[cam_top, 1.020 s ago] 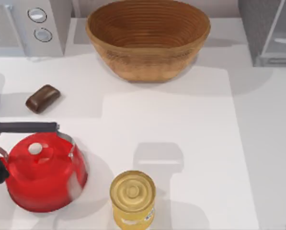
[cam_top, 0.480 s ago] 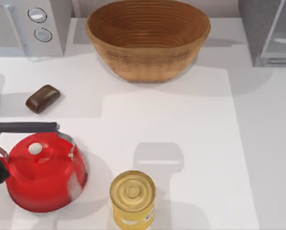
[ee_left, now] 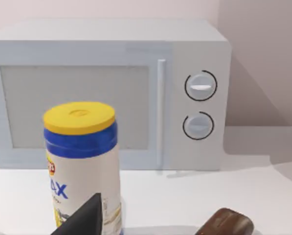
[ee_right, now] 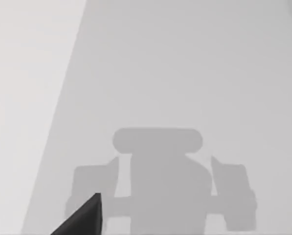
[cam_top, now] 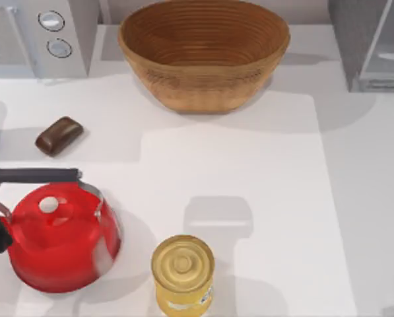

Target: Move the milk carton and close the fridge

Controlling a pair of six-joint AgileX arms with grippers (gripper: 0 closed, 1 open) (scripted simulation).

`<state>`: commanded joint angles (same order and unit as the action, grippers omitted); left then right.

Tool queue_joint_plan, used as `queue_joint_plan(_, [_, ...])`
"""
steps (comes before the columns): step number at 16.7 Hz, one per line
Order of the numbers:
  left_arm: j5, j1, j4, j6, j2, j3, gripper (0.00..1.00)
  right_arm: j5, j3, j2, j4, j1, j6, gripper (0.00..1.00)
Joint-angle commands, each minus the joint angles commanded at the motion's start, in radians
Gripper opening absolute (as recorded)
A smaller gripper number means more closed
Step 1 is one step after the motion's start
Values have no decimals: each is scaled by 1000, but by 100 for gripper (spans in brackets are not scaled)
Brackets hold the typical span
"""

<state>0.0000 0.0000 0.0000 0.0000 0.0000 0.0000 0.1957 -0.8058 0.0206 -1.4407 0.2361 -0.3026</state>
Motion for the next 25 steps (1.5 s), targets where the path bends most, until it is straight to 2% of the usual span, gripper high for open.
queue_joint_plan(3, [0, 0, 0, 0, 0, 0, 100, 144, -98, 232, 10, 234, -280, 100])
queue_joint_plan(8, [0, 0, 0, 0, 0, 0, 100, 373, -247, 716, 19, 682, -860, 100])
queue_joint_plan(11, [0, 0, 0, 0, 0, 0, 100, 488, -324, 1022, 10, 942, -1193, 100])
queue_joint_plan(14, [0, 0, 0, 0, 0, 0, 100, 582, -390, 1307, -5, 1176, -1464, 100])
queue_joint_plan(17, [0, 0, 0, 0, 0, 0, 100, 658, -450, 1541, -19, 1369, -1641, 100])
queue_joint_plan(20, [0, 0, 0, 0, 0, 0, 100, 717, -499, 1709, -32, 1506, -1729, 100])
queue_joint_plan(25, [0, 0, 0, 0, 0, 0, 100, 749, -532, 1802, -45, 1574, -1750, 100])
